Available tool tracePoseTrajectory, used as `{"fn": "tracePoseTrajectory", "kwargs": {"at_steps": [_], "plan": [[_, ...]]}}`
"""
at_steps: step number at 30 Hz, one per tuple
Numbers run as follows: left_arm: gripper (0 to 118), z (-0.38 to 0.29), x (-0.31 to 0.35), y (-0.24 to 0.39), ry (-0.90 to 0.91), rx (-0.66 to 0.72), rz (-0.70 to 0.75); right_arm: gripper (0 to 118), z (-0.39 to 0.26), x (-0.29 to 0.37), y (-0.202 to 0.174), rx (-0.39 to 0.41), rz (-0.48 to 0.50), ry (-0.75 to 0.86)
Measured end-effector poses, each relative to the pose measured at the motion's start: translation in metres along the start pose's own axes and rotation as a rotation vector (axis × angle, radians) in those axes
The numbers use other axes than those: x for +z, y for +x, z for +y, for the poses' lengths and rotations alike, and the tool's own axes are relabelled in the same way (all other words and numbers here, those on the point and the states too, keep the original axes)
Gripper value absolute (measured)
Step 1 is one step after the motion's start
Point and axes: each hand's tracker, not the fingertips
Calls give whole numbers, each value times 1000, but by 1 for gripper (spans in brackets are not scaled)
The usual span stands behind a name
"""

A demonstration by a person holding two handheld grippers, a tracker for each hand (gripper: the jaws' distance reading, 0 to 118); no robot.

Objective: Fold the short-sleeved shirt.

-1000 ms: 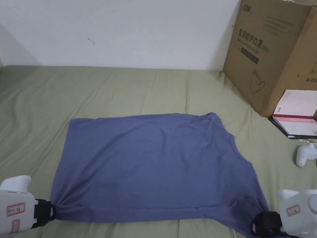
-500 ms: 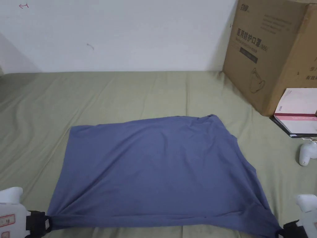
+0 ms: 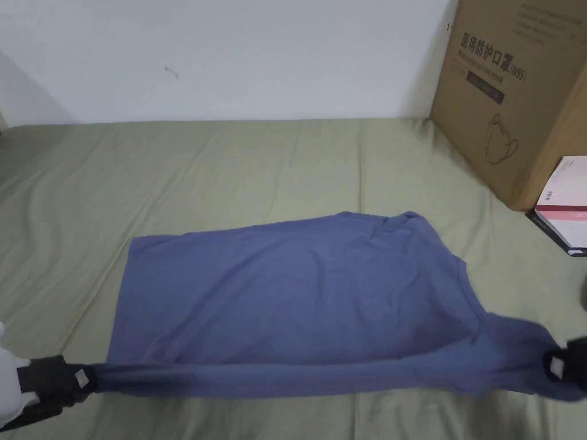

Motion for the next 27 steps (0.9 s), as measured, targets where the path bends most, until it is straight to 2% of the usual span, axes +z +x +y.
{"fn": "tracePoseTrajectory", "kwargs": {"at_steps": [2,6,11,12,13,14,15,17,19,21,22,23,25,26,27], "plan": [[7,22,-22,2,10,52,-36,4,34,-21,3,-30,2,14],[7,65,-68,16,-11,52,16,4,95,-78,6,-75,9,-23],[8,97,-119,26,-79,56,73,7,134,-148,13,-104,-84,-99],[9,100,-125,27,-83,58,74,17,136,-155,14,-121,-92,-92],[11,102,-130,28,-83,53,76,41,137,-159,13,-133,-97,-72],[11,101,-131,31,-78,42,93,79,137,-161,11,-143,-107,-49],[11,101,-132,33,-72,35,115,92,136,-160,11,-140,-130,-31],[11,99,-134,32,-97,32,101,93,132,-152,6,-121,-158,33],[11,95,-134,29,-119,23,70,93,126,-142,4,-96,-129,60],[12,91,-125,34,-76,-49,48,93,115,-124,-2,-58,-127,144],[19,91,-119,34,-48,-82,46,93,109,-115,-5,-45,-119,186],[42,88,-111,36,-12,-109,35,93,104,-104,-11,-30,-105,239],[99,84,-95,42,34,-139,4,93,88,-80,-20,-11,-79,343],[118,80,-85,43,61,-156,-22,93,79,-67,-26,-7,-61,385],[115,76,-66,46,125,-156,-56,93,70,-56,-32,-5,-39,425]]}}
